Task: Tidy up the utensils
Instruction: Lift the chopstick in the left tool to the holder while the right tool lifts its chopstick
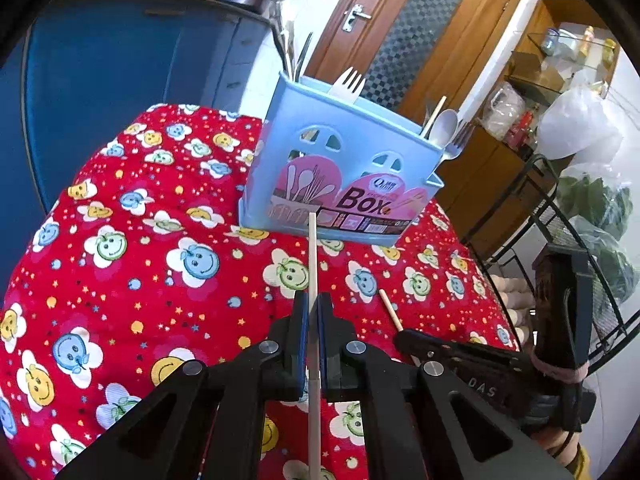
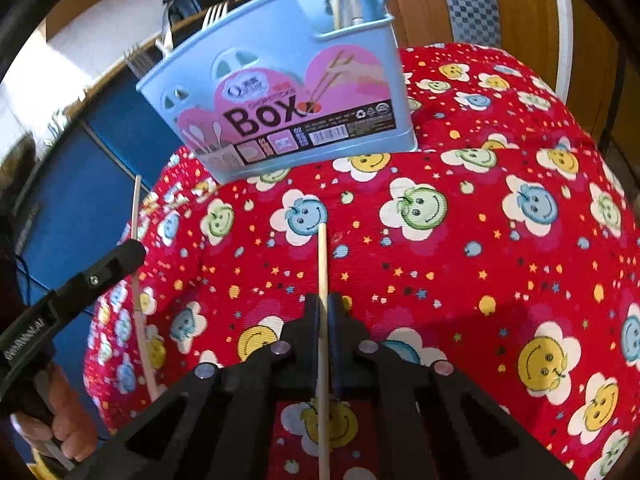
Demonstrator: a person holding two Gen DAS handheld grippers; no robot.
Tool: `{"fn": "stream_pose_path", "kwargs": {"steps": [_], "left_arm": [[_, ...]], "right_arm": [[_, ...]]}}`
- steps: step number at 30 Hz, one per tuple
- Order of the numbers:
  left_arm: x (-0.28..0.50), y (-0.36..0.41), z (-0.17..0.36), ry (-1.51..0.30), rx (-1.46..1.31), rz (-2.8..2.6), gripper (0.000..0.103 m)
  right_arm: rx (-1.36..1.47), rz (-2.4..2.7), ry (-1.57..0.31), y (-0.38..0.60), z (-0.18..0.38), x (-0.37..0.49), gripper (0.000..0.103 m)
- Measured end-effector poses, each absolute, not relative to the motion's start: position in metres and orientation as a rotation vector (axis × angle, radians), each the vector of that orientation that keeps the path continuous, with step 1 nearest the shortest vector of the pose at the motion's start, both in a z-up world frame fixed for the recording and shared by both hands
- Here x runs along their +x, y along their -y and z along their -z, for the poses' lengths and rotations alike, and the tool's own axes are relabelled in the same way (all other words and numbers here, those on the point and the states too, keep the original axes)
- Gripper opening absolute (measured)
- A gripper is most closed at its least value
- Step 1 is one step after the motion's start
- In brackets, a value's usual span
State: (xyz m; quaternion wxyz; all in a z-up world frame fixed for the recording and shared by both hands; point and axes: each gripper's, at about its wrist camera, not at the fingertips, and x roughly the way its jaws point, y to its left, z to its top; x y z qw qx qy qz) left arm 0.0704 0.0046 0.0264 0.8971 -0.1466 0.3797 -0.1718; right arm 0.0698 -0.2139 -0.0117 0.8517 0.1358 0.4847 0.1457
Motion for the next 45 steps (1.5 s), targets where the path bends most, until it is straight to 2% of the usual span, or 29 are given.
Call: {"fn": "stream_pose_path", "kwargs": {"steps": [14, 22, 45], "left_arm": [[0.057, -0.009, -0.056, -0.651, -0.295, 0.366, 0.004], [0.057, -0.012, -0.080, -0.572, -0.279, 0.361, 0.004], [0.123, 0.004, -0.179, -0.339, -0.169, 0.299, 0.004]], "right_arm": [[0.408, -0.349, -0.758, 0.241, -0.040, 0.040, 0.006], [0.385, -0.314, -0.620, 0.248, -0.065, 0.035, 0.006], [0.310, -0.275, -0.378, 0.259, -0.116, 0.081, 0.006]]}}
